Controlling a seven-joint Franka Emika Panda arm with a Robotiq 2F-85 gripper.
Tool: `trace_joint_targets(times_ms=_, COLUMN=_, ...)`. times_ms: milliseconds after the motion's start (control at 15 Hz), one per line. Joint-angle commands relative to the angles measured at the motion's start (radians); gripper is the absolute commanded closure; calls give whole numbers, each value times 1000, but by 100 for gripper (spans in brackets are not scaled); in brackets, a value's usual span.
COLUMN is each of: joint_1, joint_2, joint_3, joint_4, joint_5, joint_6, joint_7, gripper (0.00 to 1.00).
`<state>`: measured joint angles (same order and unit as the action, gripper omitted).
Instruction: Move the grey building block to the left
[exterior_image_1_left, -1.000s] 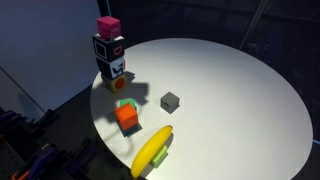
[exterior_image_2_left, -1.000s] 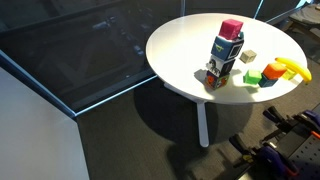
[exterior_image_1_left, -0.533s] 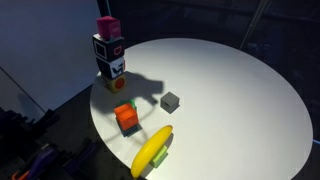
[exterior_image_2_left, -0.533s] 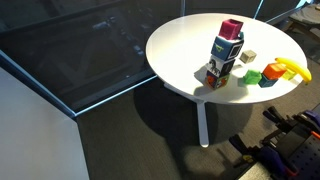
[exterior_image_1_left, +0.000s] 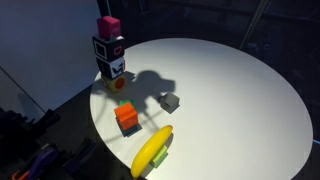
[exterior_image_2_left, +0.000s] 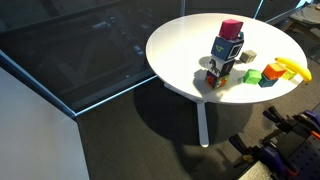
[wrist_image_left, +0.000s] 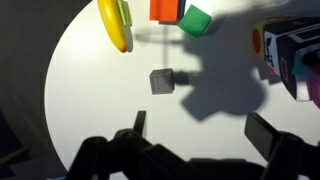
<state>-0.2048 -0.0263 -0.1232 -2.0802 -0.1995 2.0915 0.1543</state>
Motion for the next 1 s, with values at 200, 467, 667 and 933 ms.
trace_joint_targets(times_ms=200, joint_1=3, joint_2=104, joint_3=-38, joint_4=72, joint_5=69, joint_6=15, joint_7=-44, gripper=0)
trace_joint_targets(times_ms=467, joint_1=-10, joint_2=132, joint_3=-53, joint_4=88, joint_5=176, joint_6=57, joint_7=-124, gripper=0)
trace_joint_targets(times_ms=667, joint_1=-23, joint_2=139, joint_3=-60, joint_4=91, joint_5=270, joint_6=109, joint_7=-217, gripper=0)
trace_joint_targets(times_ms=933, joint_1=-34, joint_2=153, joint_3=-67, joint_4=105, joint_5=344, joint_6=104, joint_7=-283, gripper=0)
